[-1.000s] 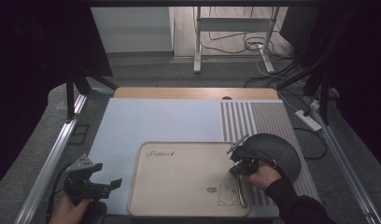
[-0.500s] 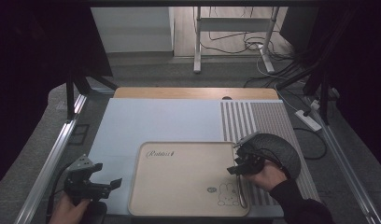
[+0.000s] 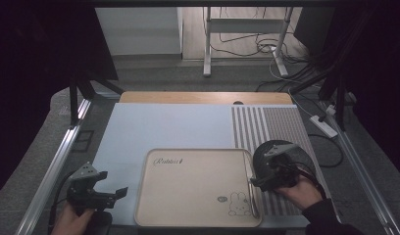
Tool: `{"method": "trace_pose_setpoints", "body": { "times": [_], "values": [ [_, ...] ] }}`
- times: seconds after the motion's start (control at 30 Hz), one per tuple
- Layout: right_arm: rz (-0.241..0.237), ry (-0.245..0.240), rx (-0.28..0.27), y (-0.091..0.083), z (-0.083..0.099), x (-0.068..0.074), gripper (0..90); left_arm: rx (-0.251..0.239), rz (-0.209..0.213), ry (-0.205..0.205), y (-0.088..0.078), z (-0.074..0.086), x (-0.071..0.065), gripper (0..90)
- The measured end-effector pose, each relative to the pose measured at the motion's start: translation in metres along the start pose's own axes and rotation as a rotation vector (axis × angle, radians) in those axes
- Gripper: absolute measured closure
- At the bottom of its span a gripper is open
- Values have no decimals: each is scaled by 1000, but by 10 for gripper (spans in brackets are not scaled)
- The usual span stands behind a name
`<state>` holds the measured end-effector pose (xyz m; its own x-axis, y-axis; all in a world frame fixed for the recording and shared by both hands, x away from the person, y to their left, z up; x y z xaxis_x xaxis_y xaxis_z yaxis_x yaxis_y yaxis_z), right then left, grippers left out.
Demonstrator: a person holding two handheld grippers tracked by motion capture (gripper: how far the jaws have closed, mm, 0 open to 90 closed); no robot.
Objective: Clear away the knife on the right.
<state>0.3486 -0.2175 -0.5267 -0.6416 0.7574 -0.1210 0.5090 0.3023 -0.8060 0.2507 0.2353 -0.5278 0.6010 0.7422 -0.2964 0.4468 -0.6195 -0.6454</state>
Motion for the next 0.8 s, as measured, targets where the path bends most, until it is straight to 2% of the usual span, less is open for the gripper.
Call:
{"method": "trace_pose_setpoints", "body": {
  "times": [0.1, 0.2, 0.3, 0.53, 0.6, 0.8],
  "values": [
    [28, 14, -15, -7, 7, -5, 0, 1, -1, 0, 0, 0, 0, 29],
    [90, 26, -35, -15, 16, -11, 0, 0, -1, -2, 0, 0, 0, 29],
    [105, 30, -44, -19, 21, -13, 0, 1, -1, -2, 0, 0, 0, 28],
    [134, 85, -66, -35, 39, -21, 0, 0, 0, -3, 0, 0, 0, 29],
    [148, 117, -82, -43, 45, -24, 0, -1, -1, -4, 0, 0, 0, 29],
    [161, 149, -103, -51, 52, -25, 0, -1, -2, -5, 0, 0, 0, 28]
  ]
}}
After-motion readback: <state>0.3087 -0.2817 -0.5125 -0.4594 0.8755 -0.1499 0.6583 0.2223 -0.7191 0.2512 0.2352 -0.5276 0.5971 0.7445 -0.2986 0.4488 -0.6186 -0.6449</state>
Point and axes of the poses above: each handheld gripper's, and its own axes: y roughly forward along the jaws, z roughly out of its underside, x roughly to its left, the point moved 9 cm from there along y, roughly forward along the jaws, and after that the axes turned 10 degrees about z, right-handed, at the moved point
